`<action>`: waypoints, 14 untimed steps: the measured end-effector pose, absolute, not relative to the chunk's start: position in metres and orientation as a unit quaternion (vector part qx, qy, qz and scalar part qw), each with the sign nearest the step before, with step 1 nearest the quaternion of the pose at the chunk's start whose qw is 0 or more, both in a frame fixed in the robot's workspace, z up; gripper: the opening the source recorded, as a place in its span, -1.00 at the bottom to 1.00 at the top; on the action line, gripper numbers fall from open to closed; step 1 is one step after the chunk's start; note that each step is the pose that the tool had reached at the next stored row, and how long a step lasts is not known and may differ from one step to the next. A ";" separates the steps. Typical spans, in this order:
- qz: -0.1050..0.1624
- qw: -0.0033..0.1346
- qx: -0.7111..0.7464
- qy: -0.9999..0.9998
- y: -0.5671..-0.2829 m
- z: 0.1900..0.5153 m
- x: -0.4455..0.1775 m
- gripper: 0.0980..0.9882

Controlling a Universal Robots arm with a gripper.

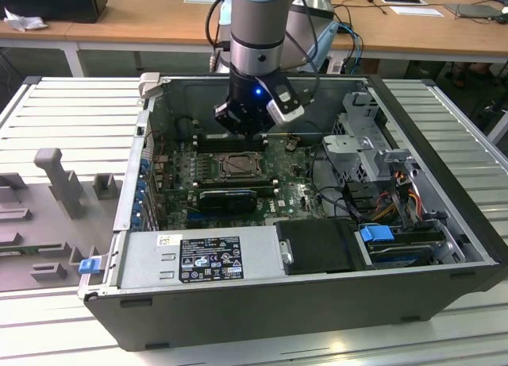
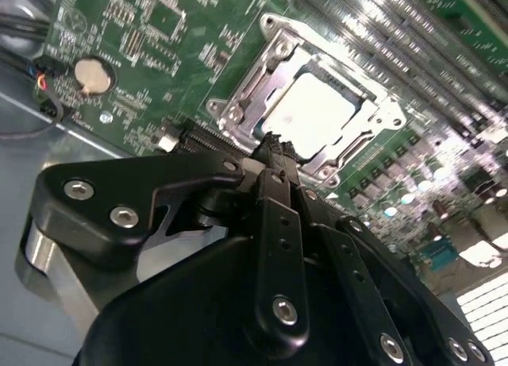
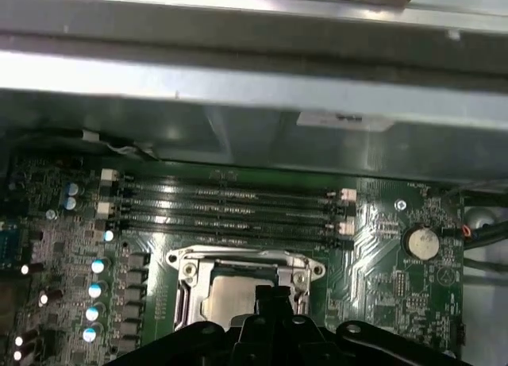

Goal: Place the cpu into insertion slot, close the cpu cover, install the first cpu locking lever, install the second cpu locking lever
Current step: 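Install the second cpu locking lever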

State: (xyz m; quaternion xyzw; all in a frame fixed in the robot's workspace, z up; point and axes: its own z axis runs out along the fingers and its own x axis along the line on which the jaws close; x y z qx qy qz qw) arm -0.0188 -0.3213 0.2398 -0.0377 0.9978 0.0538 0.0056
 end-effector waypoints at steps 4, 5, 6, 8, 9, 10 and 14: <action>0.054 0.006 -0.038 0.998 -0.330 0.240 -0.019 -0.98; 0.054 0.006 -0.038 0.998 -0.331 0.240 -0.019 -0.98; 0.054 0.006 -0.038 0.998 -0.331 0.242 -0.019 -0.98; 0.054 0.006 -0.038 0.998 -0.331 0.246 -0.019 -0.98; 0.054 0.006 -0.038 0.998 -0.331 0.249 -0.019 -0.98; 0.054 0.006 -0.038 0.998 -0.331 0.251 -0.019 -0.98; 0.054 0.006 -0.038 0.998 -0.337 0.258 -0.019 -0.98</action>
